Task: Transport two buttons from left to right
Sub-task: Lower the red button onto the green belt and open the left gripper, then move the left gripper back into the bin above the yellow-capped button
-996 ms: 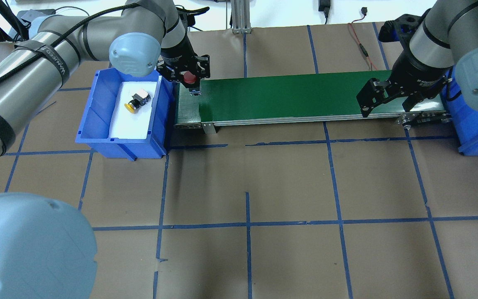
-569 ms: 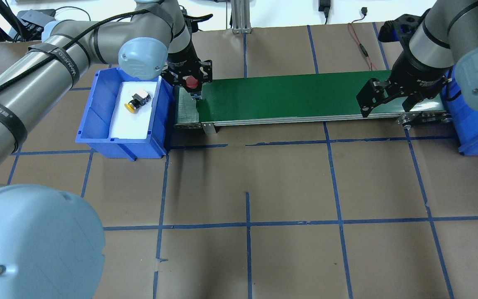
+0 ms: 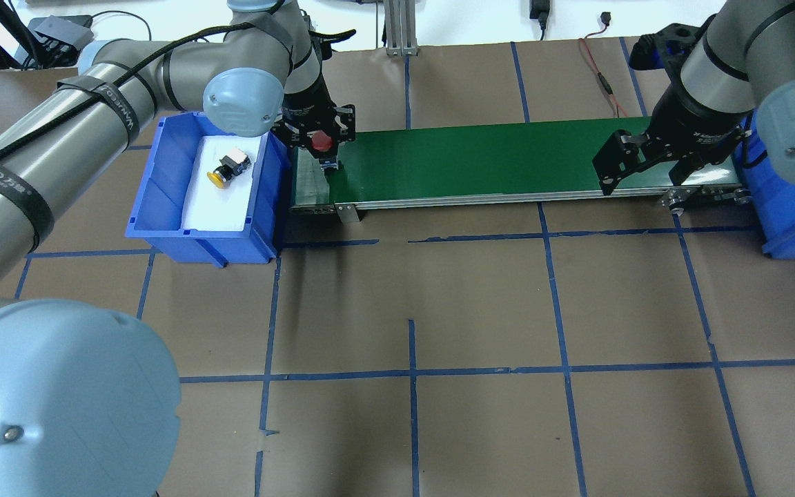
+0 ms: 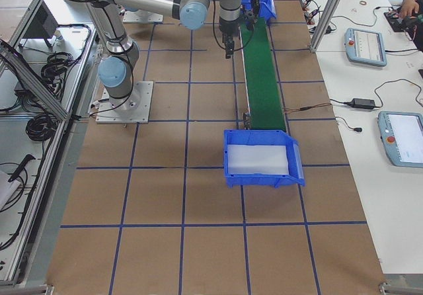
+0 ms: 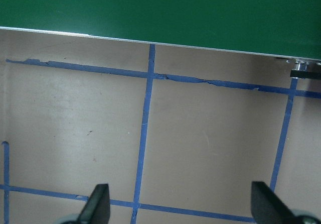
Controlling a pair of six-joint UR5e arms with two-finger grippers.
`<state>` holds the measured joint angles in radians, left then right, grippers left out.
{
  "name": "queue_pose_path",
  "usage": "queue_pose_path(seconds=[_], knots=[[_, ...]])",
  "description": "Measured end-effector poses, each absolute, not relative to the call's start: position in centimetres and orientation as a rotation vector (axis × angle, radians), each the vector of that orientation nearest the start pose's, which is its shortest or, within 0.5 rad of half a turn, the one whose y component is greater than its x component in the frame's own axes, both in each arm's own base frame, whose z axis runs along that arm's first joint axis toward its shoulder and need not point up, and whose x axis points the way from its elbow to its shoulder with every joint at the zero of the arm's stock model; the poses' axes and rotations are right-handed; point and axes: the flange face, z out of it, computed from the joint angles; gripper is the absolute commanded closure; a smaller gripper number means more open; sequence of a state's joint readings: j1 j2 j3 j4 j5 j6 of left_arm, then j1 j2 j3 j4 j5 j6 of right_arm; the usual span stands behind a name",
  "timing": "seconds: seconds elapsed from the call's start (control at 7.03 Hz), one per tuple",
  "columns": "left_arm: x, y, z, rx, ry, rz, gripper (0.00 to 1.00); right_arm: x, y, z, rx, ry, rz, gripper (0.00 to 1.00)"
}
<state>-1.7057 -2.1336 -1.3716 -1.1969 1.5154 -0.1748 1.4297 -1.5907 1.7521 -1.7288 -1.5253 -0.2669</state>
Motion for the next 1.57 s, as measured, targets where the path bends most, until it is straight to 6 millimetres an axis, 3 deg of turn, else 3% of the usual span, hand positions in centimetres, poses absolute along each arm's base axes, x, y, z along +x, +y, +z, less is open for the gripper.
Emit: queue_pose_path(seconds=[0.14, 0.43, 0.85, 1.0, 1.14, 1.42, 1.57], knots=[[-23.1, -66.9, 28.3, -0.056, 3.198, -0.005, 0.00, 7.0, -49.2, 42.4, -0.196, 3.090, -0.008, 0.00], [-23.1, -66.7, 29.3, -0.056, 3.202, -0.025, 0.00, 7.0, -49.3, 42.3, -0.196, 3.090, -0.003, 0.00], [-22.6, -64.1, 35.7, -0.046, 3.233, -0.063, 0.00, 6.9, -49.3, 42.4, -0.194, 3.091, -0.006, 0.00], [-21.0, -63.5, 37.9, -0.053, 3.233, -0.086, 0.00, 6.9, -49.3, 42.4, -0.194, 3.091, -0.006, 0.00], [-17.9, -63.4, 39.2, -0.051, 3.234, -0.113, 0.00, 7.0, -49.3, 42.3, -0.194, 3.090, -0.003, 0.00], [-10.8, -63.6, 37.3, 0.142, 3.221, -0.177, 0.00, 7.0, -49.3, 42.2, -0.193, 3.090, 0.000, 0.00], [-8.9, -63.8, 35.8, 0.269, 3.194, -0.255, 0.00, 7.0, -49.3, 42.2, -0.194, 3.089, 0.000, 0.00]])
